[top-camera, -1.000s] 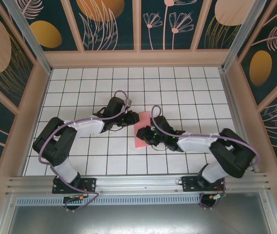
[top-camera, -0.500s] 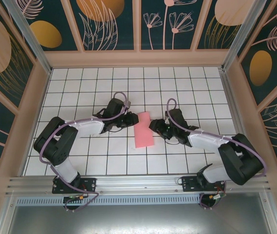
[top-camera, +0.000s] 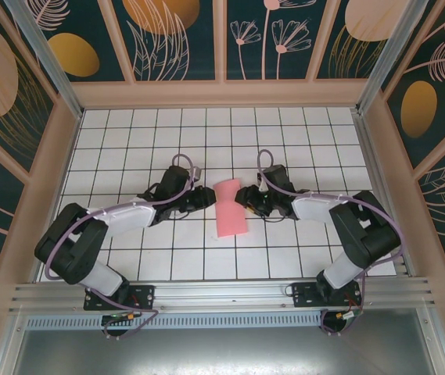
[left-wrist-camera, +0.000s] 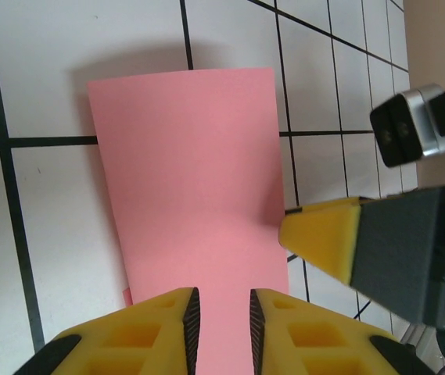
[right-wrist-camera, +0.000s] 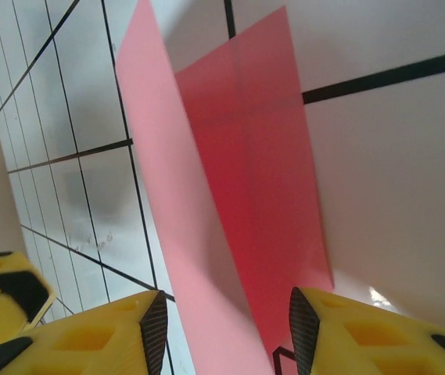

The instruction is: Fold a paper plane with a square sheet of paper (pick it up from the middle)

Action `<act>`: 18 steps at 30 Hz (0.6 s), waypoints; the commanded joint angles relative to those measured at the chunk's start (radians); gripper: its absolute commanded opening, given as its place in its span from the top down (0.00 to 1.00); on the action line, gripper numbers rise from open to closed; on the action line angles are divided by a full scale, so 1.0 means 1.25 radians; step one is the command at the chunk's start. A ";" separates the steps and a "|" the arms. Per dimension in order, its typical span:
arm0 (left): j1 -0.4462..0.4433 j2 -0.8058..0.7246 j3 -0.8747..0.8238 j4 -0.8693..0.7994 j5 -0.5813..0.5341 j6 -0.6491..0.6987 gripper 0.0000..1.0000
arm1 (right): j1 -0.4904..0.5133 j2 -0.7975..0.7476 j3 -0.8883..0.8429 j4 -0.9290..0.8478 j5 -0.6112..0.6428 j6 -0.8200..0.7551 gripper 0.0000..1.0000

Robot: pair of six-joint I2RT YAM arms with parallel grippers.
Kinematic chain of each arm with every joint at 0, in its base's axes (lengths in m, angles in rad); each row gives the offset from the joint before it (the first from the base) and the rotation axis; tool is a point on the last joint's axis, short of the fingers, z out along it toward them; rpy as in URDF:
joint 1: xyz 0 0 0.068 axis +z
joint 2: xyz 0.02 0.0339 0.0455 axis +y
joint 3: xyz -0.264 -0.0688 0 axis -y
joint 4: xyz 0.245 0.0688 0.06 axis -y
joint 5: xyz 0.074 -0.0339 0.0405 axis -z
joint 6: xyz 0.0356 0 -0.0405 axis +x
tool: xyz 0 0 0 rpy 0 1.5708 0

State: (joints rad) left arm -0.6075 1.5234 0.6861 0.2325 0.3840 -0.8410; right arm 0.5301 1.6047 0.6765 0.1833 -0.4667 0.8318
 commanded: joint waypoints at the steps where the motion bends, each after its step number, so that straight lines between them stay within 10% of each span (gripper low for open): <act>1: -0.002 -0.038 -0.032 0.023 -0.007 -0.003 0.72 | -0.010 0.026 0.032 0.014 -0.048 -0.038 0.53; 18: -0.153 -0.184 -0.116 0.007 -0.149 0.154 0.54 | 0.009 0.050 -0.006 0.114 -0.050 0.068 0.93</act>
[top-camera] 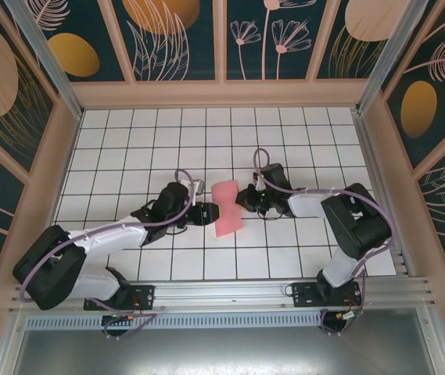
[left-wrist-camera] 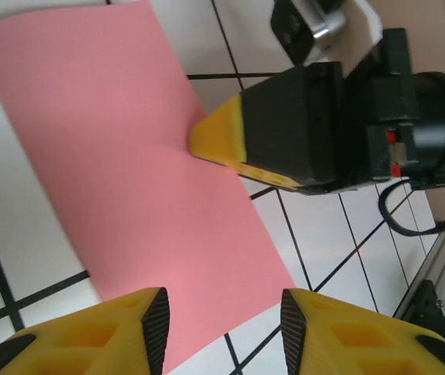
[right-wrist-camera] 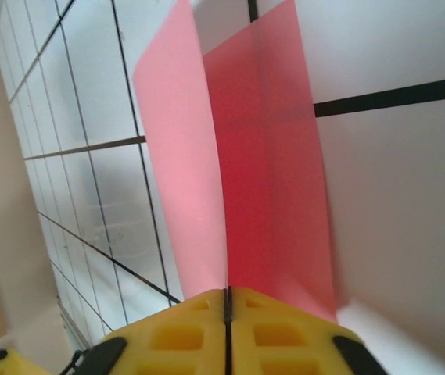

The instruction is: Fold a paper plane with a square sheet of paper (pick it up from the middle)

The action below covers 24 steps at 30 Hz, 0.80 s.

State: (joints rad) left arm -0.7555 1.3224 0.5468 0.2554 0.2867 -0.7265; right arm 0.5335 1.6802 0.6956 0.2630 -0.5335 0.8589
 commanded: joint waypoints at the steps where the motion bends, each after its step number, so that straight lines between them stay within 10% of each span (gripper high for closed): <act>1: -0.058 -0.026 0.000 -0.024 -0.105 0.078 0.53 | 0.006 -0.014 -0.036 0.074 0.006 0.069 0.93; 11: -0.330 0.091 0.107 -0.137 -0.435 0.221 0.41 | 0.030 -0.045 -0.085 0.122 0.038 0.147 0.93; 24: -0.422 0.284 0.247 -0.234 -0.642 0.307 0.34 | 0.032 -0.043 -0.060 0.075 0.032 0.120 0.92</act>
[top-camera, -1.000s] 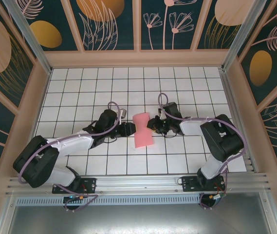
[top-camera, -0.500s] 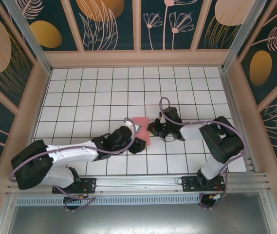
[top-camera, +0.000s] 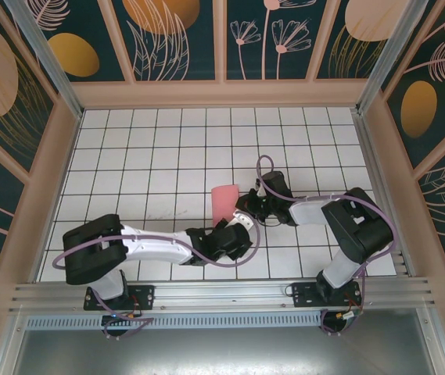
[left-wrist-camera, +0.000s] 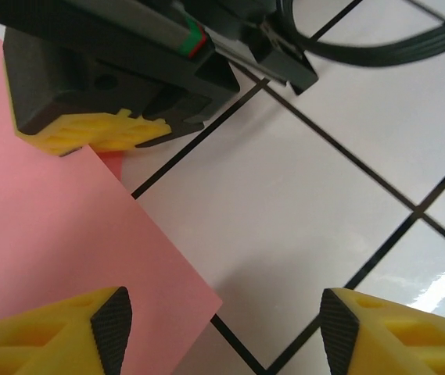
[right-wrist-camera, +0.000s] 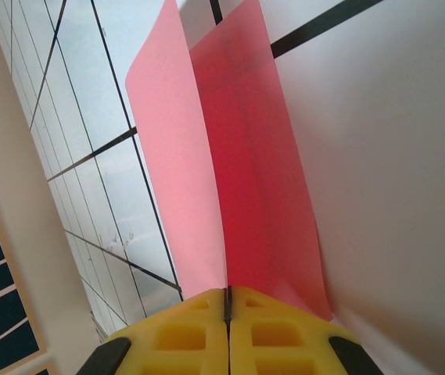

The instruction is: Fold a paper plane with a square sheet of paper (pick it up from the middle)

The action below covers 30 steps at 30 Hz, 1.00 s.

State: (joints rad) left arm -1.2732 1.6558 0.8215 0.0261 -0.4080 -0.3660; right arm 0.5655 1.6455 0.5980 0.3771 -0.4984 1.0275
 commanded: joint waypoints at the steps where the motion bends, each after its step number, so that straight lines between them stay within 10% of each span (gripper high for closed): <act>1: -0.007 0.020 0.030 -0.055 -0.102 0.013 0.34 | 0.005 -0.015 0.020 -0.021 0.005 -0.017 0.92; 19: -0.007 -0.056 -0.019 -0.019 -0.092 -0.004 1.00 | 0.006 -0.015 0.055 -0.116 0.030 -0.074 0.90; 30: 0.060 -0.147 -0.101 0.064 0.098 -0.037 1.00 | -0.003 -0.066 0.075 -0.193 0.058 -0.128 0.77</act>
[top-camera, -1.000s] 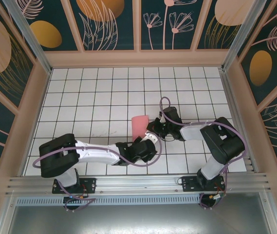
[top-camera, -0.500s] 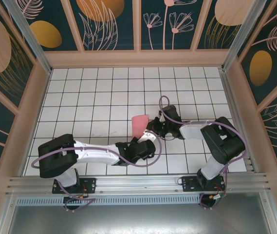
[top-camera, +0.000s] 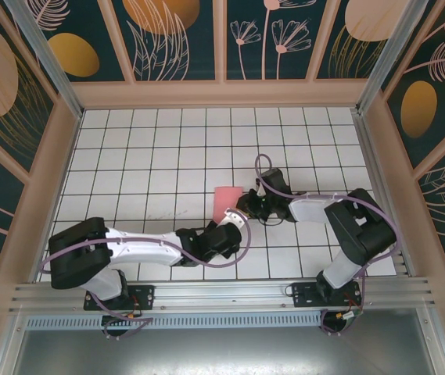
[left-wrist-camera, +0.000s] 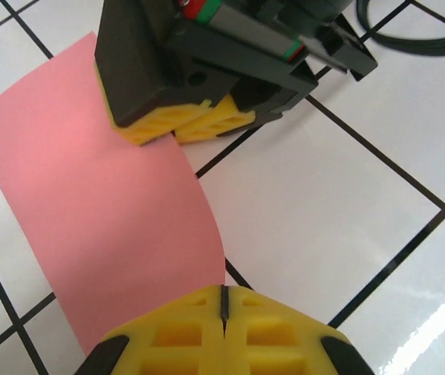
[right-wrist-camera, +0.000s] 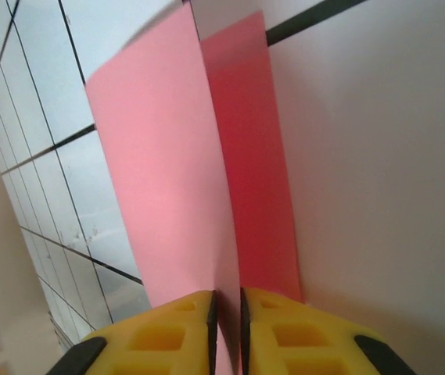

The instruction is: Fold a paper plane with a square sheet of paper (pick it up from the middle)

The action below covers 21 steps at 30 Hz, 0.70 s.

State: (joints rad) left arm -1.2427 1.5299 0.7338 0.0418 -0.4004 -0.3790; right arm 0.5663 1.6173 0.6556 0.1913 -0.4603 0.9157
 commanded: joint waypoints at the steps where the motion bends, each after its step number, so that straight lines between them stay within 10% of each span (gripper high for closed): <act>1: 0.054 -0.065 -0.047 0.072 0.139 -0.032 1.00 | -0.007 -0.053 0.034 -0.063 0.035 -0.049 0.73; 11: 0.154 -0.126 -0.124 0.159 0.369 -0.063 1.00 | -0.010 -0.119 0.108 -0.179 0.096 -0.125 0.62; 21: 0.211 -0.116 -0.137 0.188 0.464 -0.083 1.00 | 0.029 -0.039 0.182 -0.151 0.027 -0.167 0.82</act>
State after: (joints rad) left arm -0.9874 1.3865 0.5701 0.2371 0.1211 -0.4656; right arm 0.5819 1.5272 0.8318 0.0097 -0.3897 0.7502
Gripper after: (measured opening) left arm 0.055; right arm 0.184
